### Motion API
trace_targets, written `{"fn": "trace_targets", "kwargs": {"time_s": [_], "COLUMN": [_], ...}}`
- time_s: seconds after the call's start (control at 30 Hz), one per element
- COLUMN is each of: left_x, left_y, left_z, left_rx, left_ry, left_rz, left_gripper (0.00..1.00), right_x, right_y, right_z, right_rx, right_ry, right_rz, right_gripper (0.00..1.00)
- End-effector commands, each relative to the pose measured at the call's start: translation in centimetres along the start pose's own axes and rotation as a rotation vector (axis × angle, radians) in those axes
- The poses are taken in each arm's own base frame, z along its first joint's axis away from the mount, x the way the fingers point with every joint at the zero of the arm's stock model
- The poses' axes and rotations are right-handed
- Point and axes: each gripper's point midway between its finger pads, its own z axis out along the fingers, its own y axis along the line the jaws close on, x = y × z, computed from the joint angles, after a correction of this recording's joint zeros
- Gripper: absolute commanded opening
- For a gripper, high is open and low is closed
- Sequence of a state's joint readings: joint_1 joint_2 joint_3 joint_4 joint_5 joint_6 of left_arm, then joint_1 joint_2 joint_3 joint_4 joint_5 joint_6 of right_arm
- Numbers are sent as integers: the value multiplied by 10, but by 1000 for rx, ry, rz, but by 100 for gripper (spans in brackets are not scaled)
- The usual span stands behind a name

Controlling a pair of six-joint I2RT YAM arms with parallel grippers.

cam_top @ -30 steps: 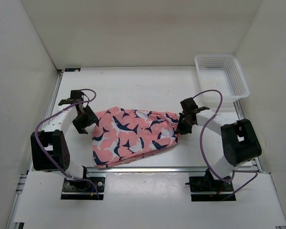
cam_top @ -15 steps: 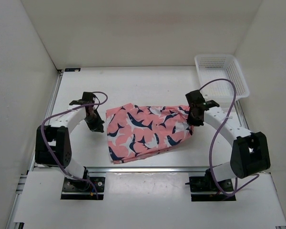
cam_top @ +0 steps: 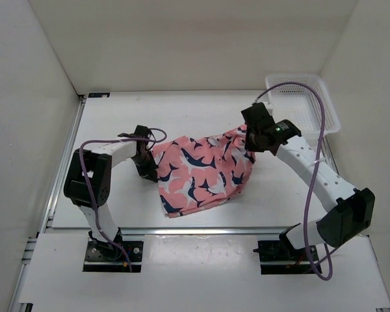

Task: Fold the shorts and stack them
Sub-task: Fold the shorts

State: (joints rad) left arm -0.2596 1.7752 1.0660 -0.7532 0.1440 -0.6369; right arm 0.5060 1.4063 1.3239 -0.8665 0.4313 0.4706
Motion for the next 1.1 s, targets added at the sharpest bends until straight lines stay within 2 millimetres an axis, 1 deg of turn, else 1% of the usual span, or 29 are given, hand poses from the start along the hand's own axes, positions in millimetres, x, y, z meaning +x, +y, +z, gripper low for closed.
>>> {"fn": "trace_targets", "kwargs": {"time_s": [0.0, 0.03, 0.07, 0.1, 0.13, 0.17, 0.2, 0.23, 0.27, 0.3, 0.33, 0.37, 0.4, 0.43, 0.47, 0.5, 0.53, 0.63, 0.67, 0.73, 0.8, 0.83, 0.87, 0.9, 0.93, 0.97, 1.0, 1.03, 1.07], "left_x": [-11, -11, -16, -16, -15, -15, -16, -15, -18, -18, -19, -19, -20, -17, -17, -18, -15, -15, -15, -16, -17, -17, -17, -20, -20, -20, -29, -30, -31], "left_y": [-15, -15, -18, -18, -20, -20, -21, -22, -25, -25, -26, -26, -27, -25, -25, -24, -22, -22, -22, -23, -24, -26, -27, -29, -27, -27, -23, -18, -15], "left_z": [2, 2, 0, 0, 0, 0, -2, -3, -7, -7, -10, -10, -13, -11, -11, -10, -9, -9, -9, -12, -14, -19, -19, -26, -30, -35, -45, -51, -59], "left_rx": [36, 36, 46, 47, 54, 54, 59, 67, 78, 78, 83, 83, 89, 83, 83, 76, 70, 70, 70, 77, 82, 98, 98, 122, 131, 151, 165, 164, 170], "left_ry": [-29, -29, -43, -43, -38, -38, -45, -40, -54, -54, -61, -61, -69, -61, -61, -67, -60, -60, -60, -68, -75, -81, -81, -92, -92, -84, -115, -122, -124], "left_rz": [8, 8, 11, 11, 11, 11, 12, 13, 16, 16, 17, 17, 19, 17, 17, 17, 15, 15, 15, 17, 18, 21, 21, 15, 6, -4, -28, -35, -36], "left_gripper": [10, 10, 10, 10, 10, 10, 10, 10, 10, 10, 10, 10, 10, 10, 10, 10, 10, 10, 10, 10, 10, 10, 10, 10, 16, 23, 33, 49, 57], "right_x": [-15, -7, -13, -9, 2, -2, 7, 16, 19, 21, 32, 35, 42, 44, 52, 51, 54, 52, 57, 56, 62, 61, 68, 65, 65, 63, 59, 61, 53], "right_y": [36, 57, 75, 91, 112, 129, 146, 165, 176, 193, 206, 214, 228, 232, 241, 247, 256, 273, 278, 287, 294, 300, 304, 307, 307, 309, 312, 312, 310], "right_z": [-33, -35, -44, -40, -46, -53, -45, -50, -50, -44, -45, -42, -36, -31, -24, -24, -25, -20, -14, -14, -8, -12, -10, -13, -13, -17, -21, -25, -36], "right_rx": [-102, -137, -178, -189, -221, -251, -251, -273, -275, -274, -284, -279, -281, -276, -274, -287, -313, -341, -345, -369, -382, -411, -416, -428, -428, -453, -471, -491, -512], "right_ry": [-46, -23, -39, -22, -9, -23, 1, -1, -6, -4, 8, 8, 17, 24, 33, 33, 35, 30, 49, 50, 68, 67, 81, 69, 69, 64, 44, 52, 29], "right_rz": [-43, -85, -84, -118, -163, -169, -206, -251, -272, -295, -330, -344, -367, -371, -399, -396, -413, -413, -420, -414, -418, -411, -424, -416, -416, -408, -396, -395, -381], "right_gripper": [0, 0, 0, 0, 0, 0, 0, 0, 0, 0, 0, 0, 0, 0, 0, 0, 0, 0, 0, 0, 0, 0, 0, 6, 21, 38, 73, 82, 84]}}
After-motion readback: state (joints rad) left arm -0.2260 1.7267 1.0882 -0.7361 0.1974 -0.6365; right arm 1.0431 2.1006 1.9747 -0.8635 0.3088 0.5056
